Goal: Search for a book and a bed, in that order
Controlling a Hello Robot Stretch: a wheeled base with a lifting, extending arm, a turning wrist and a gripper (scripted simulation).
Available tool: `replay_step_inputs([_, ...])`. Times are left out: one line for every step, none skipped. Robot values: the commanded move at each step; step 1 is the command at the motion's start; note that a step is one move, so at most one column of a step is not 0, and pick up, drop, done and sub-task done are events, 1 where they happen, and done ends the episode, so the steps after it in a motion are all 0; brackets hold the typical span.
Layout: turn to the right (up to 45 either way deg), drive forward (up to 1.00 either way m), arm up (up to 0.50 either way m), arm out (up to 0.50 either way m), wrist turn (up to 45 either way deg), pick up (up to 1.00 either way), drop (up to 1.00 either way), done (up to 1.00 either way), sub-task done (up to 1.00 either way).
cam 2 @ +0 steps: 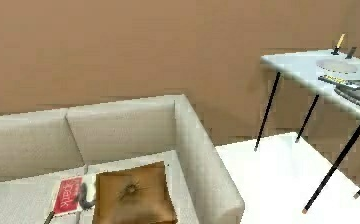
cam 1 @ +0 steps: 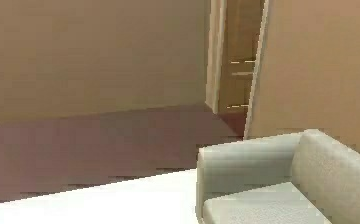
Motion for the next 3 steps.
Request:
replay_step_inputs([-45.0,0.0,0.0,0.0,0.0,0.0,0.0,0.0,0.0])
replay_step_inputs([-45.0,0.0,0.0,0.0,0.0,0.0,0.0,0.0,0.0])
replay_step_inputs([-21.0,0.0,0.0,0.0,0.0,0.0,0.0,0.0,0.0])
